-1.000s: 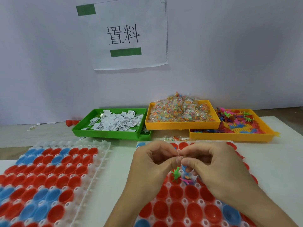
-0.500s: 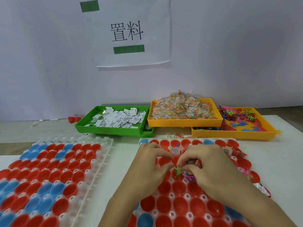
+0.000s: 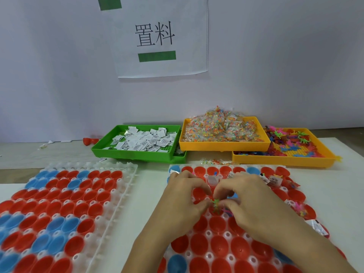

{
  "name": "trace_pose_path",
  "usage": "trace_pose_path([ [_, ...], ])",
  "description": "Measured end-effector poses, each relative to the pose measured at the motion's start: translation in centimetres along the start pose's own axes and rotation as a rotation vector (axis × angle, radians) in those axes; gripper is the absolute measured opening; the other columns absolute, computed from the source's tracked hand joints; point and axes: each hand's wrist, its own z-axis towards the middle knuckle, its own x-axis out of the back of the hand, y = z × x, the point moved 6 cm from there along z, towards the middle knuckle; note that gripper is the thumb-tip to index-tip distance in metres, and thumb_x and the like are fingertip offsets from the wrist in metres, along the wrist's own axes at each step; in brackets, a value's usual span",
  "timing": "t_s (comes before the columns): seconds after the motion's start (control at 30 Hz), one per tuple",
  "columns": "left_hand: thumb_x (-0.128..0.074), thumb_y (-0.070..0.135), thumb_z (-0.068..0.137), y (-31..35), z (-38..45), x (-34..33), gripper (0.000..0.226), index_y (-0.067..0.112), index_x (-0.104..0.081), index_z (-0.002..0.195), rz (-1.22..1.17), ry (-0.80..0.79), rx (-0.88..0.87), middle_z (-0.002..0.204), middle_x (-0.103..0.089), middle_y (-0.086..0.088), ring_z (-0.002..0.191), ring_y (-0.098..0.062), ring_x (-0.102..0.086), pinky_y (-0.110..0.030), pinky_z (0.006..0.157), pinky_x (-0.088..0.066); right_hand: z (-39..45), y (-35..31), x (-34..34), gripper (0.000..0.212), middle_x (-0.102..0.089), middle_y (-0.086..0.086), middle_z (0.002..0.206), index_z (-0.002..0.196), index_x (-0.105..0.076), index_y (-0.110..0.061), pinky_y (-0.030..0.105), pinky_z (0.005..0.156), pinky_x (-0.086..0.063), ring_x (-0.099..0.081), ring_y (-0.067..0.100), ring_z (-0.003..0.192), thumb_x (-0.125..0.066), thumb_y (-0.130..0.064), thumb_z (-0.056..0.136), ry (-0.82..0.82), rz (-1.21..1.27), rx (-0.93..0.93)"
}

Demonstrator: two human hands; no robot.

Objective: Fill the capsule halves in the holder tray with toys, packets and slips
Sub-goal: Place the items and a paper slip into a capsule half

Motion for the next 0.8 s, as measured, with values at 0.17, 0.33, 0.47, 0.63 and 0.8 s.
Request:
trace_pose_path([
  [0.17,-0.069,0.031,0.088,0.20,0.01,-0.28,0.012,0.037,-0.071,0.098,0.008,-0.012,0.016,0.103,-0.049,0.014,0.105,-0.006,-0.040,-0.013,0.085,-0.032,0.21,0.33,-0.19,0.014,-0.056,-0.023,0.090,0.087,-0.074,-0.036,0.018,0.084,-0.045,-0.049,-0.002,0.093,-0.066,-0.026,0.092,0.018,-0.068,0.018],
  [0.33,-0.068,0.031,0.089,0.19,-0.04,-0.26,0.009,0.036,-0.070,0.096,-0.007,-0.022,0.010,0.104,-0.050,0.013,0.105,-0.005,-0.040,-0.007,0.083,-0.029,0.44,-0.01,-0.46,0.024,-0.058,-0.018,0.092,0.099,-0.079,-0.033,0.018,0.084,-0.044,-0.045,0.002,0.094,-0.058,-0.020,0.096,-0.005,-0.147,0.062],
  [0.47,-0.067,0.031,0.090,0.29,0.04,-0.38,0.009,0.037,-0.069,0.097,0.003,-0.031,-0.003,0.106,-0.051,0.012,0.104,-0.004,-0.039,-0.007,0.082,-0.028,0.41,-0.40,-0.67,0.025,-0.058,-0.015,0.100,0.107,-0.076,-0.034,0.022,0.089,-0.045,-0.044,0.004,0.100,-0.054,-0.025,0.098,-0.041,-0.174,0.065],
  [0.63,-0.065,0.029,0.089,0.35,0.10,-0.36,0.010,0.033,-0.070,0.097,-0.007,-0.022,-0.030,0.104,-0.052,0.012,0.103,-0.004,-0.041,-0.006,0.084,-0.030,0.71,-0.53,-0.43,0.011,-0.052,-0.011,0.103,0.100,-0.066,-0.035,0.027,0.089,-0.048,-0.052,0.008,0.098,-0.064,-0.027,0.094,-0.008,-0.105,0.000],
  [0.8,-0.070,0.040,0.082,0.33,-0.13,-0.42,0.013,0.033,-0.072,0.093,-0.020,-0.028,-0.037,0.103,-0.052,0.015,0.102,-0.003,-0.042,-0.008,0.084,-0.031,0.70,-0.41,-0.61,0.020,-0.056,-0.010,0.104,0.105,-0.074,-0.033,0.028,0.091,-0.048,-0.052,0.008,0.099,-0.057,-0.029,0.097,-0.038,-0.176,0.022],
])
